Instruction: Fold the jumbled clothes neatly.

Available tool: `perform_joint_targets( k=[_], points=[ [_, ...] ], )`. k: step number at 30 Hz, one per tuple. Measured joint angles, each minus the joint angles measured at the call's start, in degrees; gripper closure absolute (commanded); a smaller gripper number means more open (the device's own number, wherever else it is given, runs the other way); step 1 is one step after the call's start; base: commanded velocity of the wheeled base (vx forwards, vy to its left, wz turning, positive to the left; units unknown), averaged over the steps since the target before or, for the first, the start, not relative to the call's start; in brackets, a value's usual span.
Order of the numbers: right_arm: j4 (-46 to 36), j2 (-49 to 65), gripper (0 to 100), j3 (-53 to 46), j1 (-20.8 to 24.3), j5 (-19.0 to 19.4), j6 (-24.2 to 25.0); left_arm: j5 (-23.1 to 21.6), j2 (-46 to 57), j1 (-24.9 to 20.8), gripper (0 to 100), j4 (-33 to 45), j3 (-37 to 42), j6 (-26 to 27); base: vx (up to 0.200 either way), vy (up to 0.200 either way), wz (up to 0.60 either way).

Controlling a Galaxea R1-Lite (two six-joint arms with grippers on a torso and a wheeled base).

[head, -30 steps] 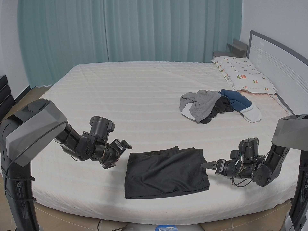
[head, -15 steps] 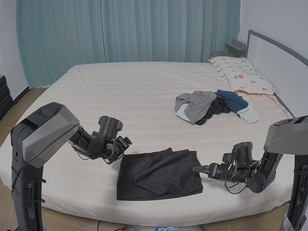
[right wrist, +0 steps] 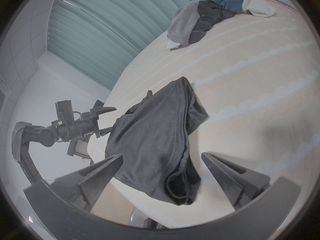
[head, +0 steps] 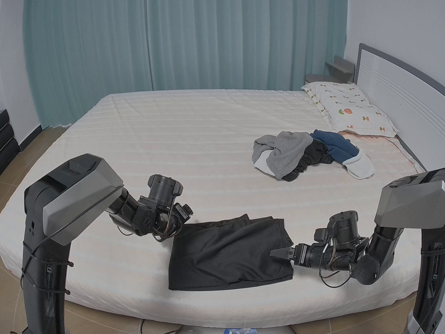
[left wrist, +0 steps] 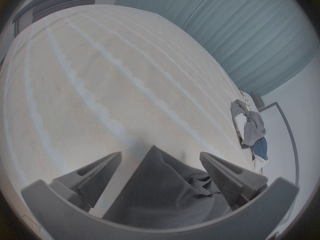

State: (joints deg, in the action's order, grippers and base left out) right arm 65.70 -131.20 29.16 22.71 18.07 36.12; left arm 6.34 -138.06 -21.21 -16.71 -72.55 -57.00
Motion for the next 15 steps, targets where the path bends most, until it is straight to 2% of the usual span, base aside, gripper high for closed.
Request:
perform_joint_targets(
  k=[7, 15],
  points=[
    [0.05, -0.43, 0, 0.50, 0.94, -0.22, 0.00, 0.22, -0.65, -0.37, 100, -0.63, 0.02, 0.57, 0.000, 0.000, 0.00],
    [1.55, -1.85, 0, 1.35, 1.10, -2.72, -0.33, 4.82, -1.77, -0.72, 100, -1.34, 0.06, 1.72, 0.000, 0.000, 0.00]
  ],
)
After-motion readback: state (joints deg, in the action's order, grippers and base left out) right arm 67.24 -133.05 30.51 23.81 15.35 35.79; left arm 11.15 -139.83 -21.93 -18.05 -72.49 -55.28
